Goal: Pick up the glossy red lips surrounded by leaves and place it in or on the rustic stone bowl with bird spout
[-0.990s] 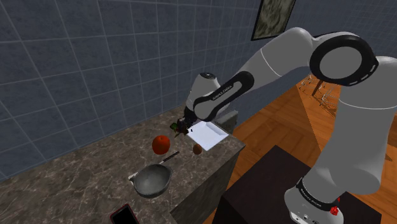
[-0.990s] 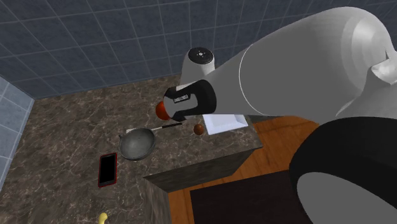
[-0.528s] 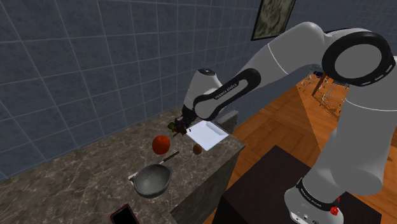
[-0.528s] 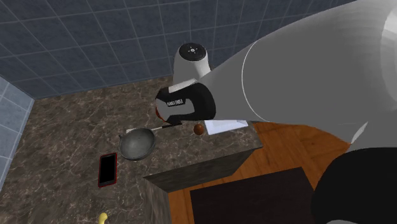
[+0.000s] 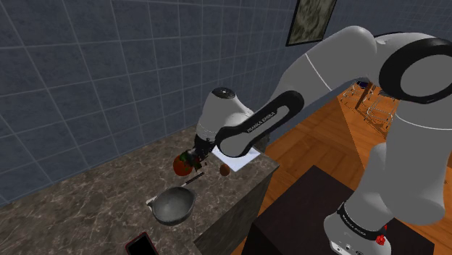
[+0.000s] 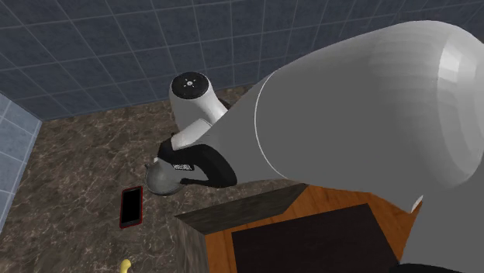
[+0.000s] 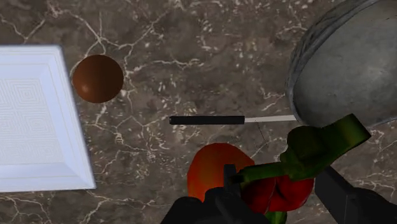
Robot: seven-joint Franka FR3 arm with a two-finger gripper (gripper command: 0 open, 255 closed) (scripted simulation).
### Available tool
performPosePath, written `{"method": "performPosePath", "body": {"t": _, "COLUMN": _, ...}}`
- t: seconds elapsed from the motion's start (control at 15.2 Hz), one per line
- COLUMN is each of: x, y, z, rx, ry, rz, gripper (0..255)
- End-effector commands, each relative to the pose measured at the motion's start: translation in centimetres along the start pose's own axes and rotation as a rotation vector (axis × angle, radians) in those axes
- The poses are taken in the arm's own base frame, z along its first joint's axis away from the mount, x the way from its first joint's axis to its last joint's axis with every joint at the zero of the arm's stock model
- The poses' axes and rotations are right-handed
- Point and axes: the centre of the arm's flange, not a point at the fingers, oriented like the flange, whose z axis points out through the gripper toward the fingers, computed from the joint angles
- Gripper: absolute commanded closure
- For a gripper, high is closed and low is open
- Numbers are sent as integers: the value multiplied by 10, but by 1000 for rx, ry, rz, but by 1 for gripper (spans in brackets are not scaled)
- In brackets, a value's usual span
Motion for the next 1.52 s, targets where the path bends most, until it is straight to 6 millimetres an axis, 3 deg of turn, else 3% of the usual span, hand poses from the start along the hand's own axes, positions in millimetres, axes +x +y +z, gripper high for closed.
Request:
{"method": "performPosePath", "body": {"t": 0.0, "x": -11, "y": -23, "z": -1, "rx": 0, "ry": 1, "rz": 2, "gripper": 255}}
{"method": "performPosePath", "body": {"t": 0.46, "x": -48, "y": -108, "z": -2, "rx": 0, "ry": 1, "rz": 2, "gripper": 255}}
{"method": "performPosePath", "body": {"t": 0.53, "x": -56, "y": -127, "z": -3, "rx": 0, "ry": 1, "rz": 2, "gripper": 255}}
{"method": "performPosePath", "body": {"t": 1.45, "x": -74, "y": -118, "z": 68, "rx": 0, "ry": 1, "rz": 2, "gripper": 255}}
